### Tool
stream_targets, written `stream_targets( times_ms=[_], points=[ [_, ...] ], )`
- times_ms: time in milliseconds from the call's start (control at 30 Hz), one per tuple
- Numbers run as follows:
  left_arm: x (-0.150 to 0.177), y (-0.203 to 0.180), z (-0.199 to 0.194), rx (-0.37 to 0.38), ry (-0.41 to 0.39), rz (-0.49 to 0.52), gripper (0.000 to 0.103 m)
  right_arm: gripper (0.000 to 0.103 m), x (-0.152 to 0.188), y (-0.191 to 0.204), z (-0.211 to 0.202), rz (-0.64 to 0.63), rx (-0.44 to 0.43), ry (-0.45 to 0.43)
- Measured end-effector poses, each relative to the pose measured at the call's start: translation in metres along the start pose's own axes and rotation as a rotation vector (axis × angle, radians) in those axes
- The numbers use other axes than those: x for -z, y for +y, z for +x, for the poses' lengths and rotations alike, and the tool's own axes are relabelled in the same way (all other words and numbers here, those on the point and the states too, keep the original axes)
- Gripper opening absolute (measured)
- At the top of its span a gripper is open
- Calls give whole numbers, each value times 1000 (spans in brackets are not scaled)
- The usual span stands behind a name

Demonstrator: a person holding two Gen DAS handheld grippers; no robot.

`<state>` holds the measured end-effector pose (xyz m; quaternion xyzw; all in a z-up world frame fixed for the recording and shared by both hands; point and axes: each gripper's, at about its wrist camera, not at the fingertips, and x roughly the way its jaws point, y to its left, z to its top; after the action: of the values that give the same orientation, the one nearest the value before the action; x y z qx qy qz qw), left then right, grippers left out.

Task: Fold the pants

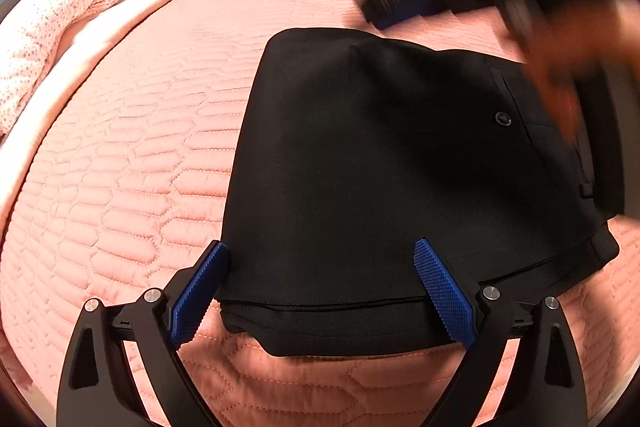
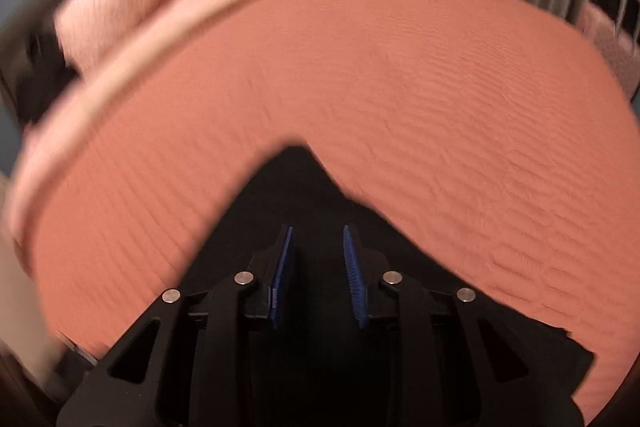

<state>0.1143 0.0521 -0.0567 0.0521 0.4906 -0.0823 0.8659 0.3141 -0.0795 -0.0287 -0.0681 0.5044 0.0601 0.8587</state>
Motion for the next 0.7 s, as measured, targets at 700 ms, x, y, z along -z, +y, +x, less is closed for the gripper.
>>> stream_targets(
  times_ms=[700],
  points=[
    [-3,-10,6,-69,15,-40,98,24,187,-4,-109,277,17,-86]
  ],
)
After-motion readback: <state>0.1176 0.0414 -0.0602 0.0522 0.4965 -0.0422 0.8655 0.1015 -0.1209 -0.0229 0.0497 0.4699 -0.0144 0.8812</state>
